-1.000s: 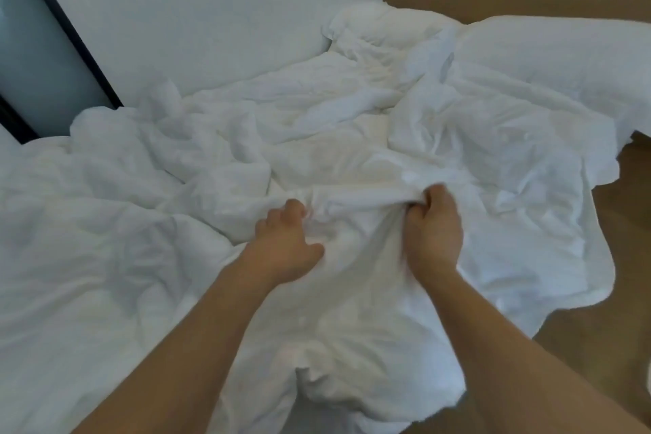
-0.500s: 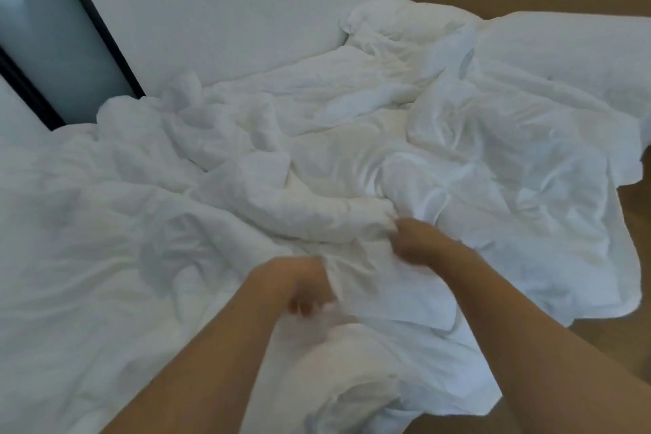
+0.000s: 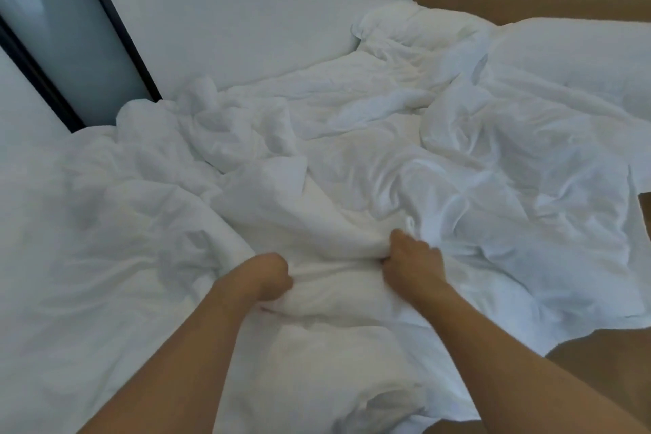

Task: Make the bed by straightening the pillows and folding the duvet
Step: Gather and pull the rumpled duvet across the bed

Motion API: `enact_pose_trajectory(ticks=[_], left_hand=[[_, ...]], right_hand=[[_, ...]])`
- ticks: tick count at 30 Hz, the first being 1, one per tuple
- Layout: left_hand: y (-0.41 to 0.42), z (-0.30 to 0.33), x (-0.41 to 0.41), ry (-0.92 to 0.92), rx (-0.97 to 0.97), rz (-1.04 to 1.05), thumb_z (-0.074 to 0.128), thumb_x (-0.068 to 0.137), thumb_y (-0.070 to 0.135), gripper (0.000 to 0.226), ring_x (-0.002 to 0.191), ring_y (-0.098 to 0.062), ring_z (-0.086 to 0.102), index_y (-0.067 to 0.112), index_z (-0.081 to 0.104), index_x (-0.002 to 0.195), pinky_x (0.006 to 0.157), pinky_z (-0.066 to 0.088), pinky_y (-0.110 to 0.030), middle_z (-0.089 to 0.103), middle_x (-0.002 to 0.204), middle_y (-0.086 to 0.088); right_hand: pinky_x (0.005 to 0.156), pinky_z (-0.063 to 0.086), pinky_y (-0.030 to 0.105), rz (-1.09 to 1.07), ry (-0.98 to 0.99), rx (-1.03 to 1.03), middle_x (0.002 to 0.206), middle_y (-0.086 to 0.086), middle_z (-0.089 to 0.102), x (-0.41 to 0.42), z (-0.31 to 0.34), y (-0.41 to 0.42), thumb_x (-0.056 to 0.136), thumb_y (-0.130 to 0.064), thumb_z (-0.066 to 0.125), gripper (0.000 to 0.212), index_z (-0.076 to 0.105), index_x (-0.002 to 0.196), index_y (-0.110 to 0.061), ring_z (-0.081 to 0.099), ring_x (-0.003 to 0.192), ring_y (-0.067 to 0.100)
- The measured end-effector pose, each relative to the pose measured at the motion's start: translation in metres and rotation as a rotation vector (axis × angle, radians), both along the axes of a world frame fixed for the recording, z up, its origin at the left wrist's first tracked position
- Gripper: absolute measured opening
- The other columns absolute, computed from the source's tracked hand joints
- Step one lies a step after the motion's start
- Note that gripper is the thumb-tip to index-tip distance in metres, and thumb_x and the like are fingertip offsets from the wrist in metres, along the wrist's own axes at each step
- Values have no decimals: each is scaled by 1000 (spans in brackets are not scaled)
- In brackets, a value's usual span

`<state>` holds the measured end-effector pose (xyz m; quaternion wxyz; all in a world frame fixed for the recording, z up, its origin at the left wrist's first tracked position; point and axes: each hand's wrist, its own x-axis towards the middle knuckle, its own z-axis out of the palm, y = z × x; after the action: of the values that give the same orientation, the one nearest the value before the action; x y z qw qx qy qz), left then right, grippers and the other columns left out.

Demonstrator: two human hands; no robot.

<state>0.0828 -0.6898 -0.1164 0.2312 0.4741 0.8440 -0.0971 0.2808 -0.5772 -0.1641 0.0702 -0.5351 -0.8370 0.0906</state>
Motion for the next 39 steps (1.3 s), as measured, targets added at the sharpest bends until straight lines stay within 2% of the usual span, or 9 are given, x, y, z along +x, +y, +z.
enact_pose_trajectory(ticks=[5, 9, 13, 15, 18, 22, 32, 36, 39], left_hand=[[10, 22, -12, -10, 326, 107, 51, 91, 26, 16, 101, -27, 55, 14, 57, 99, 75, 40, -29, 59, 115, -10], [-1, 19, -47, 136, 515, 346, 58, 86, 48, 65, 126, -36, 31, 17, 30, 136, 100, 37, -45, 26, 137, -11], [-12, 9, -110, -53, 466, 730, 61, 75, 67, 95, 121, -38, 46, 6, 30, 140, 97, 45, -42, 40, 137, -18], [-13, 2, -123, -170, 388, 713, 60, 81, 57, 72, 95, -34, 63, 0, 50, 124, 80, 53, -35, 60, 109, -19], [6, 1, -123, -422, 604, 684, 51, 93, 26, 29, 63, -27, 62, 0, 61, 103, 56, 51, -27, 61, 77, -14], [36, 16, -101, -748, 983, 464, 51, 94, 20, 16, 96, -24, 67, 19, 67, 92, 90, 55, -40, 70, 101, -5], [-94, -9, -129, -128, -298, 77, 65, 66, 74, 84, 104, -18, 61, 18, 57, 128, 79, 46, -26, 61, 126, 1], [-116, -18, -143, -463, 177, 263, 74, 81, 27, 42, 100, -19, 64, 16, 65, 121, 76, 47, -23, 68, 116, -4], [-89, 28, -134, -658, 566, 365, 75, 80, 25, 27, 89, -21, 67, 14, 72, 104, 80, 52, -33, 73, 99, -7]], right_hand=[[82, 36, 41, -159, 116, 112, 113, 9, 51, -8, 38, 34, 87, -17, 45, 34, 44, 122, -14, 51, 100, 31], [107, 23, 44, 57, -59, 50, 135, 7, 33, -40, 52, 11, 83, -18, 50, 62, 29, 141, -24, 34, 125, 30], [84, 45, 32, 490, 51, -343, 117, 0, 59, -88, 81, -43, 85, -42, 60, 35, 55, 114, -23, 55, 99, 20], [81, 44, 30, 624, -169, -627, 117, 2, 62, -101, 66, -83, 77, -62, 66, 58, 57, 116, -20, 58, 102, 22], [95, 41, 37, 692, -355, -392, 128, 12, 54, -106, 16, -133, 75, -58, 69, 69, 46, 127, -18, 52, 117, 32], [91, 45, 31, 633, -198, -205, 120, 6, 63, -107, 2, -84, 89, -33, 55, 26, 58, 114, -24, 58, 114, 28], [104, 39, 36, 302, -422, -57, 143, 7, 45, -104, 61, 5, 92, -19, 52, 54, 37, 143, -13, 45, 130, 25], [98, 43, 38, 656, -390, 237, 128, 6, 53, -107, 97, -74, 87, -31, 52, 42, 49, 127, -18, 54, 115, 27], [110, 34, 46, 835, -400, -214, 151, 8, 32, -97, 70, -149, 71, -70, 62, 100, 23, 149, -20, 38, 135, 29]])
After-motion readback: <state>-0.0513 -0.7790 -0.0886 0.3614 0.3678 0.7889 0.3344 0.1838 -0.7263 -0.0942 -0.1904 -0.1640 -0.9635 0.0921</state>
